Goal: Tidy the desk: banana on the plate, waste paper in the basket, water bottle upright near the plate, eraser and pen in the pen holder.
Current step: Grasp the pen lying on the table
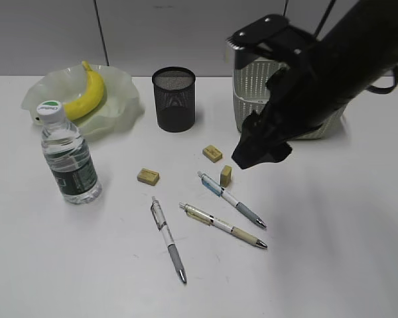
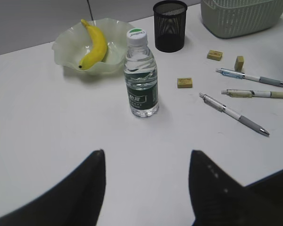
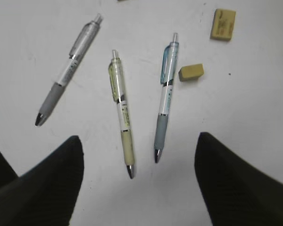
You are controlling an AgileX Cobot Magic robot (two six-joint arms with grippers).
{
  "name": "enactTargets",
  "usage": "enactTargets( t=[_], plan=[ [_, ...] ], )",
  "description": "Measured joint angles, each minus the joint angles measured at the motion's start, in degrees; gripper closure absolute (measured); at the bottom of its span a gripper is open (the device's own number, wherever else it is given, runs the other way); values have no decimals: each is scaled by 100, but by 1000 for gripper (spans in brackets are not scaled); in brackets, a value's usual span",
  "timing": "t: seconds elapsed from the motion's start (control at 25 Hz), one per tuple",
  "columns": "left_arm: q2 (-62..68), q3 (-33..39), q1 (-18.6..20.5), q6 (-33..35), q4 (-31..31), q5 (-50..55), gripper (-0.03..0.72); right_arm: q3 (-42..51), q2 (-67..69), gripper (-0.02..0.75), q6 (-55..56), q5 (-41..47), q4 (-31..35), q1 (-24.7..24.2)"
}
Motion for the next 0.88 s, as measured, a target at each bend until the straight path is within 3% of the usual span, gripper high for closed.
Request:
enactTargets(
  t=[0.32,0.88],
  plan=[
    [0,0,0,0,0,-6,268,-1052,1629,251,523,588,-550,59],
    [0,0,0,0,0,-11,268,-1543,2825,262,1044,608,-1214,297]
  ],
)
